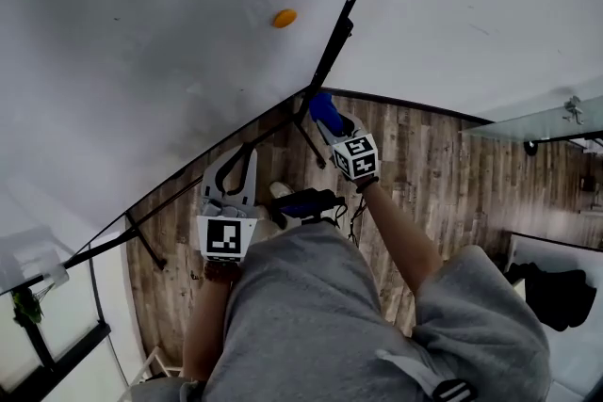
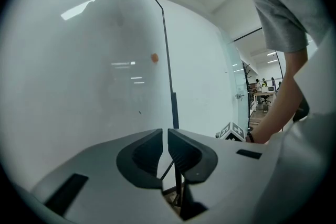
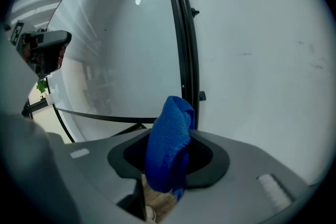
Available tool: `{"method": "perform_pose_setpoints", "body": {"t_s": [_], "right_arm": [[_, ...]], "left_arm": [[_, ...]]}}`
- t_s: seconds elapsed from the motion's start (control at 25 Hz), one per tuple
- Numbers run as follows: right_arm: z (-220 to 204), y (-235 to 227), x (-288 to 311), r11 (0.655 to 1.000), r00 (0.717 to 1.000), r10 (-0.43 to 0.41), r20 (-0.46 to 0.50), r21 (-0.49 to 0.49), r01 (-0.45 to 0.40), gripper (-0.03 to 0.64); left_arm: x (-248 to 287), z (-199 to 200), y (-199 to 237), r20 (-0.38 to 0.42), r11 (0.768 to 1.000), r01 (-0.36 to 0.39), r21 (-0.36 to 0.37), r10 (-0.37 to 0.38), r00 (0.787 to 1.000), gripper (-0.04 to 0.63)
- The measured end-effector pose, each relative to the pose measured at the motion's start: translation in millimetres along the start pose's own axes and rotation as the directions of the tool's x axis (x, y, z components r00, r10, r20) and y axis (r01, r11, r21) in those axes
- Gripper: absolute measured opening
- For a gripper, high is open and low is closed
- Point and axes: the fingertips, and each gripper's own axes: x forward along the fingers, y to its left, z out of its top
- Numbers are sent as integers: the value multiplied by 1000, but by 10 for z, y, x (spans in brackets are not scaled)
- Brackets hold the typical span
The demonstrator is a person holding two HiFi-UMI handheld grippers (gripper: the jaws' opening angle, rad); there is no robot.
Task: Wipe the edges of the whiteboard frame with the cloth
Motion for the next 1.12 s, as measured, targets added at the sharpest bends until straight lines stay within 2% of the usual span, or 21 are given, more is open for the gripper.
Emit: {"method": "perform_pose_setpoints", "body": {"t_s": [0.16, 0.4, 0.6, 0.92, 1.12], "right_arm": [[-137, -46, 170, 999, 999, 41, -33, 15, -41, 170], [-396, -73, 425, 995, 991, 94, -93, 26, -92, 170], [-532, -126, 667, 992, 988, 104, -116, 77, -96, 170], [-562, -134, 996, 988, 980, 141, -137, 76, -132, 170], [-579, -151, 1117, 986, 977, 146, -156, 106, -130, 170]], "left_arm": [[75, 11, -16, -25, 999, -33, -25, 32, 999, 37], [78, -42, -6, -52, 996, -92, -6, 91, 994, 37], [65, -109, 37, -70, 989, -145, -21, 143, 987, 37], [55, -124, 93, -79, 977, -210, -20, 208, 975, 37], [-23, -165, 129, -95, 962, -271, -38, 266, 959, 37]]}}
